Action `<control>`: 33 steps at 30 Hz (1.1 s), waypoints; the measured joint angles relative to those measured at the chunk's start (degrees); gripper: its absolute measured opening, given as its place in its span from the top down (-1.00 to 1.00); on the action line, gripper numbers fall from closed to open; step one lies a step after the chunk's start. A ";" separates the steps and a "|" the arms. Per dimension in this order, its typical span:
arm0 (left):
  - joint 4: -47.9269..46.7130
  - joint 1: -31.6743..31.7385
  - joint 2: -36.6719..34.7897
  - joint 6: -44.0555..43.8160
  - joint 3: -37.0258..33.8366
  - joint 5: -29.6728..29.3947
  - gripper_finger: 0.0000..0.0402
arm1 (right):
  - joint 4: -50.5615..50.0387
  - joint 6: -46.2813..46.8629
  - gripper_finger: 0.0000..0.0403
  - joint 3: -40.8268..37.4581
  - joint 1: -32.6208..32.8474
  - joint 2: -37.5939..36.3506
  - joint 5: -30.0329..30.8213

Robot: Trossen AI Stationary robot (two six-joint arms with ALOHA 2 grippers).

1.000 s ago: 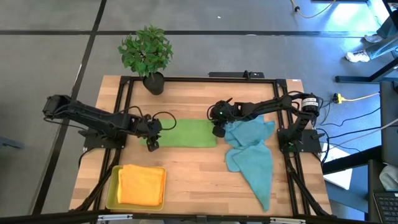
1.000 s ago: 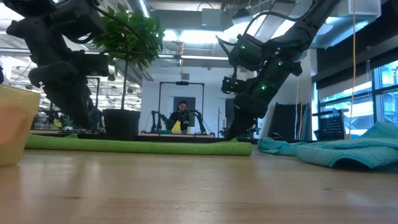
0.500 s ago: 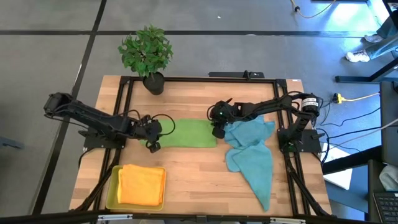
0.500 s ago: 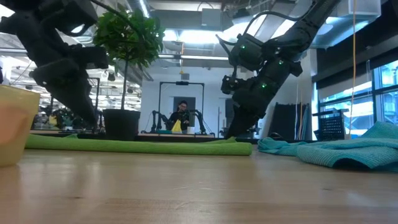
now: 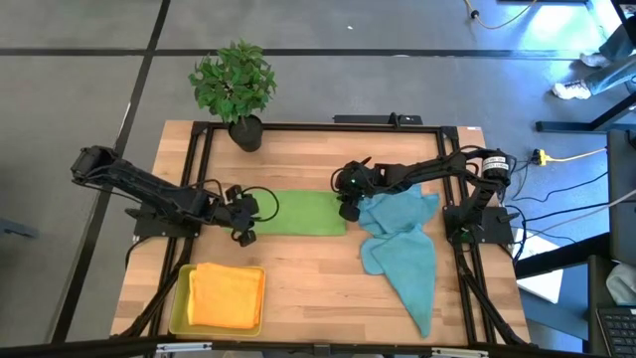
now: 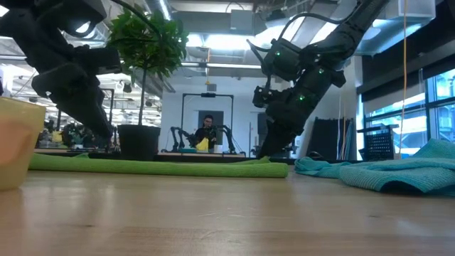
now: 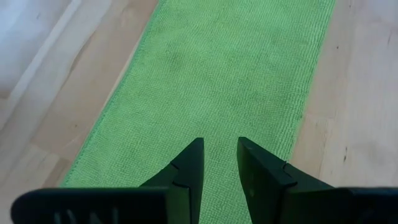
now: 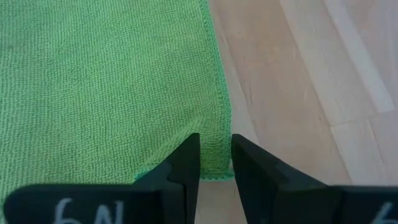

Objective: Fold microfiber towels
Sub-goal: Fold the green microfiber cloth

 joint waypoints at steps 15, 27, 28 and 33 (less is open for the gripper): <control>4.00 2.73 0.02 3.39 0.00 0.73 0.56 | 0.00 -0.09 0.54 0.02 0.00 0.00 0.01; 4.65 3.48 4.32 4.57 0.00 2.08 0.56 | 0.04 1.04 0.54 0.02 0.24 -0.02 0.03; 4.97 3.48 5.05 4.40 0.00 2.08 0.56 | 0.04 1.05 0.54 0.02 0.24 -0.02 0.03; 5.25 3.48 8.55 2.80 0.00 2.72 0.56 | 0.04 1.22 0.54 0.01 0.28 -0.02 0.03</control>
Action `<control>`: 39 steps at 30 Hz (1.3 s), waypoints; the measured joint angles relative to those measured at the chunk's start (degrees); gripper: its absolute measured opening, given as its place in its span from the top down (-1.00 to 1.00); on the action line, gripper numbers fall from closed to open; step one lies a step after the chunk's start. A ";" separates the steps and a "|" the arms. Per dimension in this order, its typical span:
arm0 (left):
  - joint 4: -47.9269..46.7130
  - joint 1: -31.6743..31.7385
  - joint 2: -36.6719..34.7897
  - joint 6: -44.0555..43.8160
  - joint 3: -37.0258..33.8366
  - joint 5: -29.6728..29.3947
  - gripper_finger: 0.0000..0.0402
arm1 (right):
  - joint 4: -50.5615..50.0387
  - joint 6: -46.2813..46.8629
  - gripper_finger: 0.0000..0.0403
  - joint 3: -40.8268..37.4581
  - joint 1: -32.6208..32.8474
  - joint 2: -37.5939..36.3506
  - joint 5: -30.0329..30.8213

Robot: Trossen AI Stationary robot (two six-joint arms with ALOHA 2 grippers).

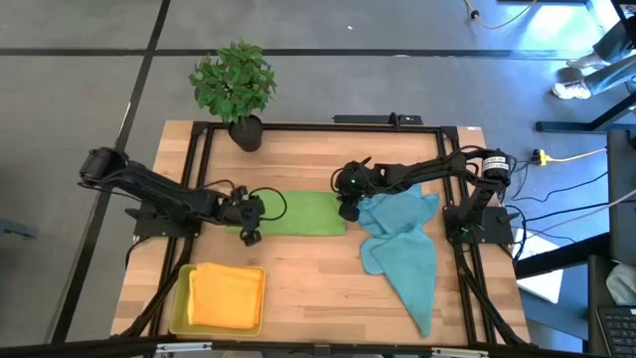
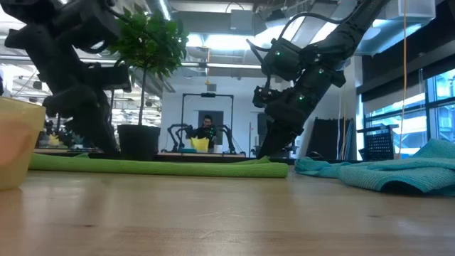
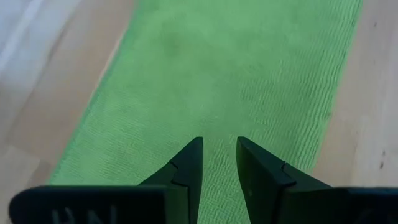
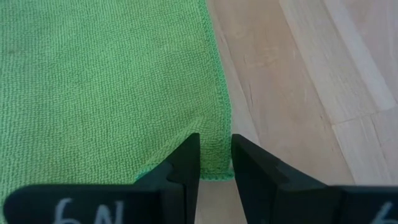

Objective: Fold microfiber towels
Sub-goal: Fold the green microfiber cloth

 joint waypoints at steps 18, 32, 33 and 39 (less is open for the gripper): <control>-6.58 0.54 -3.89 6.18 2.05 2.32 0.68 | 0.00 -0.43 0.54 -0.01 0.00 0.00 0.04; -12.46 2.69 -5.93 10.48 6.54 13.32 0.99 | 0.33 -1.49 0.54 0.00 0.00 0.00 0.07; -12.50 3.00 -5.93 10.48 6.54 14.05 0.99 | 0.35 -1.49 0.54 -0.01 0.00 0.00 0.06; -12.69 4.56 -5.93 9.59 5.00 16.21 1.00 | 0.33 -1.62 0.54 0.00 0.00 0.00 0.05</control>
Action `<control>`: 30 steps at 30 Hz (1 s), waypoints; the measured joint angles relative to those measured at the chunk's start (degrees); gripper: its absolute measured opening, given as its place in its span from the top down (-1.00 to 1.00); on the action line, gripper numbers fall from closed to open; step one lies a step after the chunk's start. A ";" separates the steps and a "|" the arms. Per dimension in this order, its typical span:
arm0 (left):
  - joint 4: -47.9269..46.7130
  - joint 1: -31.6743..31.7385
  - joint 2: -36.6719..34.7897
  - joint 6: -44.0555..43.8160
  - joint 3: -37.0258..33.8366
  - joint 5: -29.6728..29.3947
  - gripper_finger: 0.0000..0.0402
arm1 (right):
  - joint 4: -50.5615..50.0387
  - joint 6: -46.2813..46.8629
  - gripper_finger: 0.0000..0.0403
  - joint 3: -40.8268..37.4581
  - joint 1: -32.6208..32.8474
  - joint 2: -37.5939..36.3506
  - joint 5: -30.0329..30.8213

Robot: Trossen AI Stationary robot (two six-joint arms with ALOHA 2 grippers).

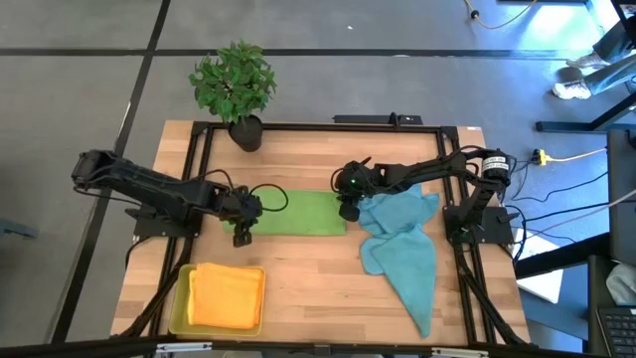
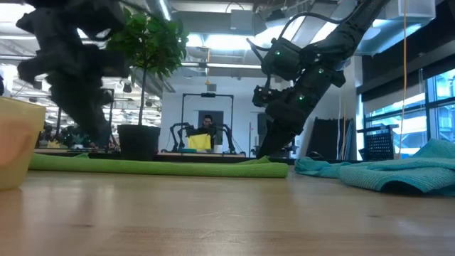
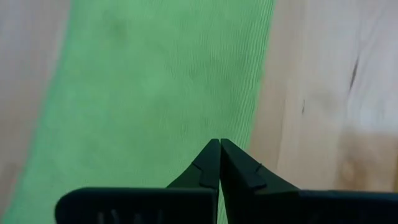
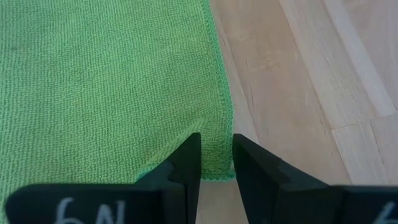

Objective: Fold microfiber towels
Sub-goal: Fold the green microfiber cloth

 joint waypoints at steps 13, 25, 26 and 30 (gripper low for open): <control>0.10 0.62 0.02 -5.80 -4.30 4.16 0.99 | -0.07 -1.37 0.54 0.00 0.00 0.00 -0.03; 0.42 5.71 5.02 -5.90 -4.27 3.44 0.99 | -0.11 -1.46 0.54 0.00 -0.02 0.00 -0.03; 0.56 6.15 5.78 -5.40 -4.27 3.64 0.99 | -0.13 -1.53 0.54 -0.02 0.00 0.00 -0.03; 2.53 8.26 7.93 -4.62 -3.99 4.80 1.00 | -0.30 -1.59 0.54 0.00 0.00 0.00 -0.05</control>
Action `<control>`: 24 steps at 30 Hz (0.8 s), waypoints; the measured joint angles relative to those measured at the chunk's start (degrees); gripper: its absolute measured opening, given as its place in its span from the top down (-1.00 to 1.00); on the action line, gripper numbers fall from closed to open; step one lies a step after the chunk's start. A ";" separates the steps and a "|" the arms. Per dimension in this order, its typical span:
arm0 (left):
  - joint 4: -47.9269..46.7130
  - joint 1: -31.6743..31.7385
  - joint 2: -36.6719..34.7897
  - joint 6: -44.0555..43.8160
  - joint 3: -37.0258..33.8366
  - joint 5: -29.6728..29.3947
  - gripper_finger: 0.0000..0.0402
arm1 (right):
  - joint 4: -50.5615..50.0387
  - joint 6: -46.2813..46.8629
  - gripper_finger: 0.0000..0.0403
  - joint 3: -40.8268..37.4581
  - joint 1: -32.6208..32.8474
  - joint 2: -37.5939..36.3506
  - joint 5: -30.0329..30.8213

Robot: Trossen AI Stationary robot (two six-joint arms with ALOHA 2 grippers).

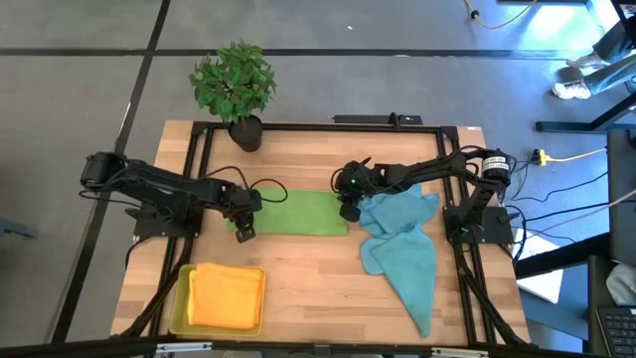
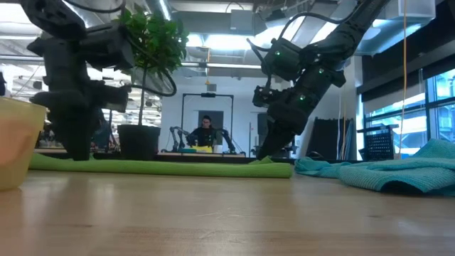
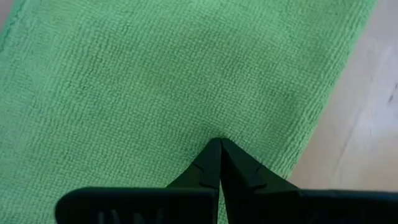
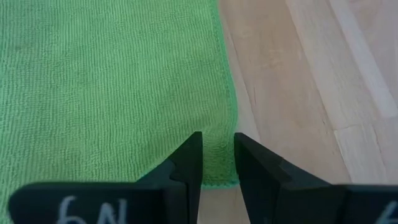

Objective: Fold microfiber towels
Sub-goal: Fold the green microfiber cloth

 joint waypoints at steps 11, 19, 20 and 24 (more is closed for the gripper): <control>2.09 5.21 0.64 3.02 -0.13 -0.18 0.99 | -3.39 0.13 0.54 -0.02 0.19 0.00 -3.50; 4.49 8.63 0.70 5.24 -0.22 -0.88 0.99 | -3.59 0.32 0.54 -0.02 2.19 0.00 -4.00; 4.88 8.97 0.70 5.90 -0.25 -0.91 0.98 | -3.83 0.31 0.54 -0.02 2.55 0.00 -4.00; 6.37 10.43 0.77 7.44 -0.35 -1.99 0.99 | -5.22 0.45 0.54 0.00 3.92 0.00 -4.03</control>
